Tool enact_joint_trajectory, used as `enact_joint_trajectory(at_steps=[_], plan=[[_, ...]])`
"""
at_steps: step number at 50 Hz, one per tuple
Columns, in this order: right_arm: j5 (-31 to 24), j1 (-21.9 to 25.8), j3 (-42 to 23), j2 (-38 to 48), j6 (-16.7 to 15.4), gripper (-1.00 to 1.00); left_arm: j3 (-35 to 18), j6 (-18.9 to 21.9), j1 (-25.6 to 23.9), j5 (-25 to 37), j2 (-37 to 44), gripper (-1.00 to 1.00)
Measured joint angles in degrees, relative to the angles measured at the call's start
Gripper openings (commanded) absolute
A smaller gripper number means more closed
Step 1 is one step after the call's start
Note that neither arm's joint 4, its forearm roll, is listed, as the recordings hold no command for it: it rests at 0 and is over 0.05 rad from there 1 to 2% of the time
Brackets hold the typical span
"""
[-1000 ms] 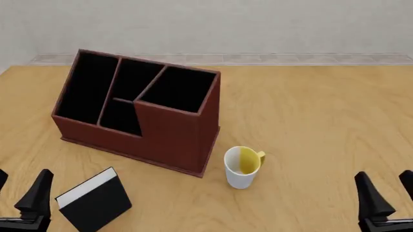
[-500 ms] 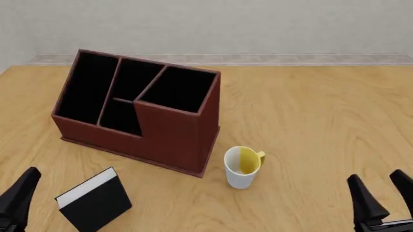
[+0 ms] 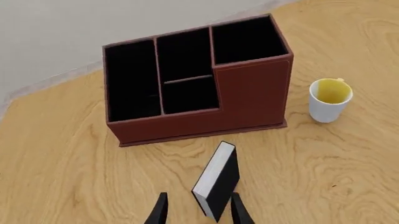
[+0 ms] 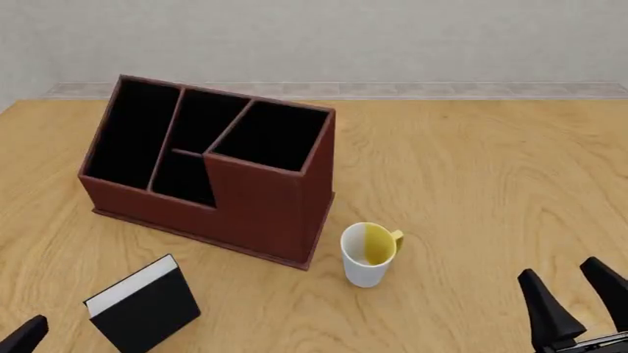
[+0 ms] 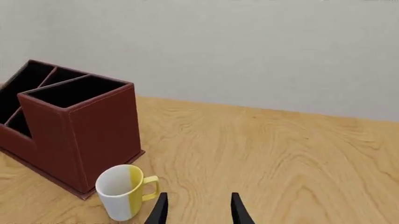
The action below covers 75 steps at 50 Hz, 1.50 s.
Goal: Pick up the book and place it in the right compartment of the caddy.
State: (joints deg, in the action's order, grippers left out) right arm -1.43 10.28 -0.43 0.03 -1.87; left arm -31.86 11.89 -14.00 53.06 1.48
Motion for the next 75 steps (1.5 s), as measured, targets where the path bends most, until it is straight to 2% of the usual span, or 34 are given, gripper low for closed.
enact_joint_trajectory(at_steps=[9, 18, 26, 34, 46, 54, 61, 75], plan=[[-0.1, 1.0, -0.3, 0.0, 0.1, 1.00, -2.5, 1.8, 0.0, 8.3, 0.8, 1.00], [-0.3, 1.6, -0.6, 0.0, 0.1, 1.00, -1.3, 1.8, 0.2, 12.4, 0.3, 1.00], [-0.4, 1.9, -0.9, 0.0, 0.1, 1.00, 0.8, 1.4, 0.7, 13.2, -0.1, 1.00], [-0.6, 2.2, -1.0, 0.0, -0.1, 1.00, 3.9, 1.1, 1.4, 11.1, 0.5, 1.00], [-0.5, 2.0, -0.6, 0.0, -0.2, 1.00, 11.6, 1.4, 3.4, -1.2, 8.0, 1.00], [-0.4, 1.7, -0.2, 0.0, -0.2, 1.00, 14.9, 1.5, 4.7, -8.9, 13.6, 1.00], [-0.5, 1.2, -0.3, 0.0, -0.4, 1.00, 19.3, 1.1, 4.5, -18.0, 20.2, 1.00], [-0.8, 0.1, -0.6, 0.0, -0.7, 1.00, 23.6, 1.6, 5.1, -31.7, 31.8, 1.00]])
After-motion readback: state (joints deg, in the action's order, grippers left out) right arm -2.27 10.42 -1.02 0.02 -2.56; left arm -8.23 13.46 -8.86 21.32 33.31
